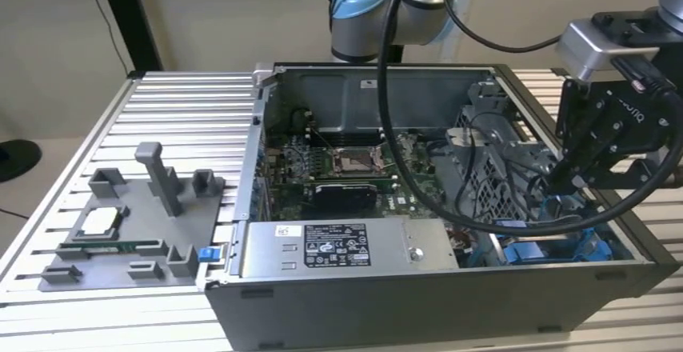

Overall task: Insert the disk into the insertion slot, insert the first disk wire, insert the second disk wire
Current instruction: 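Insert the first disk wire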

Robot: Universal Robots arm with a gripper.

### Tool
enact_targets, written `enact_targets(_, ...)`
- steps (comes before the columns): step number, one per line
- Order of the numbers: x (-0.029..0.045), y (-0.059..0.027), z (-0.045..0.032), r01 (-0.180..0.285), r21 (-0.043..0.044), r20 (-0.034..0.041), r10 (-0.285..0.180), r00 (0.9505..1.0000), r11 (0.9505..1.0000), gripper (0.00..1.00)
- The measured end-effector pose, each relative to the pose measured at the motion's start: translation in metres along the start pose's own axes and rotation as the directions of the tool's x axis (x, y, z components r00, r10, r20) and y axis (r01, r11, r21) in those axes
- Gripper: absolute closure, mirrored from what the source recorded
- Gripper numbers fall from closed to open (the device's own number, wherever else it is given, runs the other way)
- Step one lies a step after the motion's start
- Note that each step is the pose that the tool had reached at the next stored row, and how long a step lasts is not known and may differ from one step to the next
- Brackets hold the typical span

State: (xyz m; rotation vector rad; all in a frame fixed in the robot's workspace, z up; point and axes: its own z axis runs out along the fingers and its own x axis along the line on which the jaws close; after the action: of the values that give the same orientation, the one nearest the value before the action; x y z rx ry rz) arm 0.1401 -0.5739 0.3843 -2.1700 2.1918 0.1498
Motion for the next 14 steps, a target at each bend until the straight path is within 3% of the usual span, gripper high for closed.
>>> enact_targets(9, 0.0111, -0.0001, -0.0001, 0.0, 0.0001, -0.0003, 0.0, 1.0, 1.0, 1.0)
enact_targets(14, 0.012, -0.0003, 0.0029, 0.0, 0.0039, -0.0181, 0.0, 0.9998, 1.0, 1.0)
